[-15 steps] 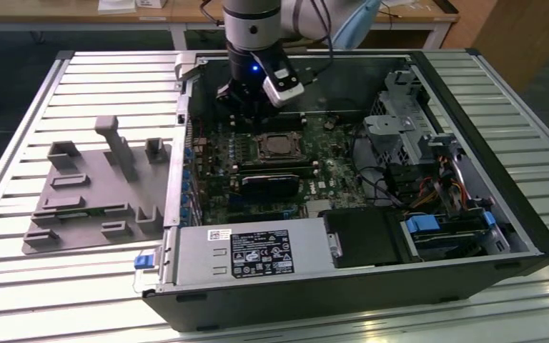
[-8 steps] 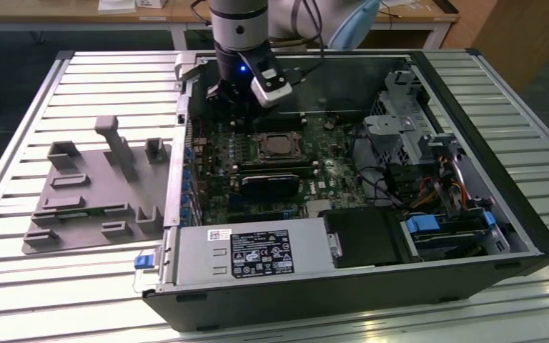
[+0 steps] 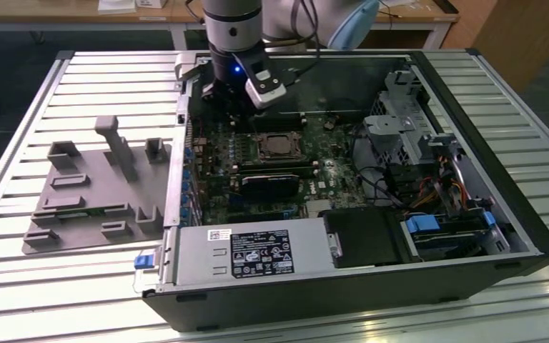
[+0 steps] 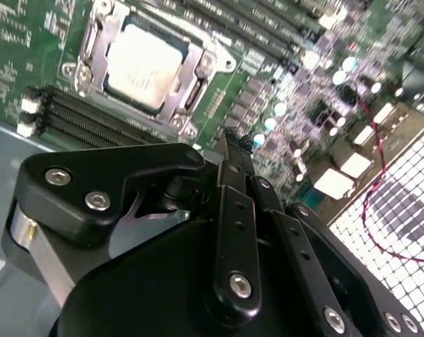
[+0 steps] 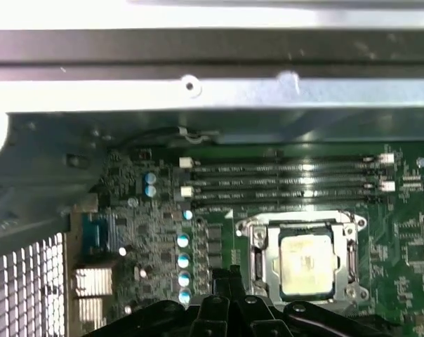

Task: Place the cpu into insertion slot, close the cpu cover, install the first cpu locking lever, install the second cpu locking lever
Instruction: 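Install the first cpu locking lever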

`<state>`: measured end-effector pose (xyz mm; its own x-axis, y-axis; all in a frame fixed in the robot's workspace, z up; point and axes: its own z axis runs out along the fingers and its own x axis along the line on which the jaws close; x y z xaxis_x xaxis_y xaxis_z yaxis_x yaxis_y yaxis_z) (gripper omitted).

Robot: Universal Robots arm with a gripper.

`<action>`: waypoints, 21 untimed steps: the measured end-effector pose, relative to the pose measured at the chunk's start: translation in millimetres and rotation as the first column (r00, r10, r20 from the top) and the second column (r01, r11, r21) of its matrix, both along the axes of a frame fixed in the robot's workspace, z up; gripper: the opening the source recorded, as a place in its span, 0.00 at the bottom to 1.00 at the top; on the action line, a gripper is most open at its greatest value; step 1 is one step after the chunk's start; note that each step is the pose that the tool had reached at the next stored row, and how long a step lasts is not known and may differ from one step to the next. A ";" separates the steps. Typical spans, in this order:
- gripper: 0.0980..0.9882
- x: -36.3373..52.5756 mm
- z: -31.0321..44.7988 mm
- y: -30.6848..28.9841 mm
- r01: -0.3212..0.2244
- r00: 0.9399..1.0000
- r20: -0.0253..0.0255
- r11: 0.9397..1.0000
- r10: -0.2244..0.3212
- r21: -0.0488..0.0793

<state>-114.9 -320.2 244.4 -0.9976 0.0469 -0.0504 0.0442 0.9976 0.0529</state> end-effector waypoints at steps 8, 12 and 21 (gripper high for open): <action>0.00 -5.9 0.0 0.0 0.000 1.000 0.002 0.996 0.000 0.093; 0.00 -8.1 0.0 0.0 0.000 1.000 0.003 0.989 0.000 0.145; 0.00 -8.9 0.0 0.0 -0.001 1.000 0.006 0.980 0.000 0.201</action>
<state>-123.8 -320.2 244.4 -0.9974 0.0563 -0.0455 0.0430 0.9667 0.2524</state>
